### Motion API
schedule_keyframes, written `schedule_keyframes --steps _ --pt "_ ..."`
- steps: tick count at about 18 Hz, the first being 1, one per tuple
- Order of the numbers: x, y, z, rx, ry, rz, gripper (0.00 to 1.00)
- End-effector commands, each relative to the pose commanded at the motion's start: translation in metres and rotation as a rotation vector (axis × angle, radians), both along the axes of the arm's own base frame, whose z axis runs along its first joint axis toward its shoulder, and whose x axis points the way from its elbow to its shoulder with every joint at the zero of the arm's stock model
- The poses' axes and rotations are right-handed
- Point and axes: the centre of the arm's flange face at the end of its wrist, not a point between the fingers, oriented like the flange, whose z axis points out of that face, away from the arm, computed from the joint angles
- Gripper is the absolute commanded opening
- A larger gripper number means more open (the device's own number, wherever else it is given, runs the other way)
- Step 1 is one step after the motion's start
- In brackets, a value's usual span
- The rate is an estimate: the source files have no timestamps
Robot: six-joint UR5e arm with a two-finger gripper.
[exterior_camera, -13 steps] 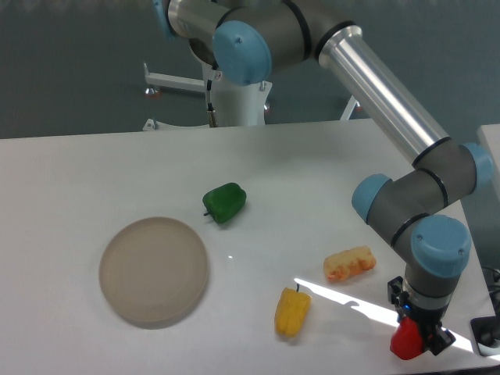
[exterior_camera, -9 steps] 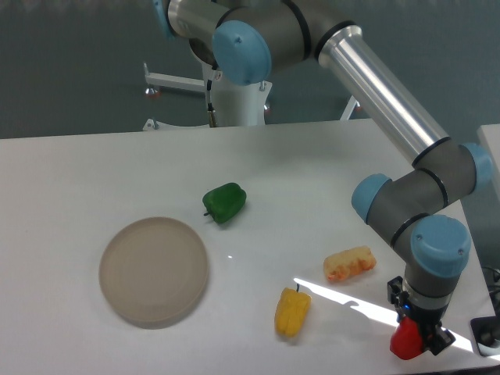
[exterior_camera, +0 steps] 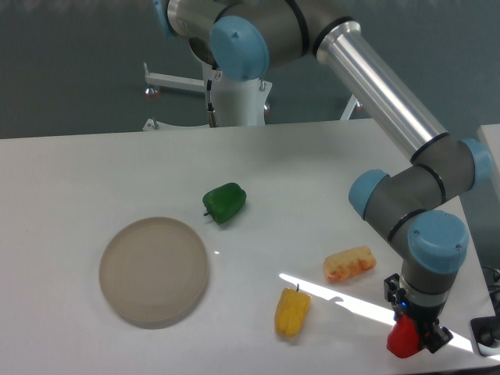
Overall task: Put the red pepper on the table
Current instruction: 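Carry the red pepper up and across toward the green pepper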
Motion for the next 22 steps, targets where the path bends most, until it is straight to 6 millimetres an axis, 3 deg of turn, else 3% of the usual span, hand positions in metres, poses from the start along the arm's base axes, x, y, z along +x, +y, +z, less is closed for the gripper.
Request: schedule_keyframes --steps 2,5,8,11,14,16,19,22 --pt "0.024 0.001 0.008 -0.014 -0.019 0.003 0.58" --pt "0.042 -0.015 0.025 -0.042 -0.053 0.007 0.58" --pt "0.057 -0.038 0.043 -0.062 -0.106 0.010 0.58" --pt "0.059 -0.075 0.049 -0.079 -0.143 0.018 0.58" --pt "0.054 -0.125 0.047 -0.111 -0.172 -0.035 0.58" --pt "0.052 -0.148 0.041 -0.122 -0.202 -0.036 0.58" --pt "0.065 -0.195 0.020 -0.158 -0.264 0.004 0.58" --pt "0.077 -0.218 0.004 -0.183 -0.303 0.025 0.57"
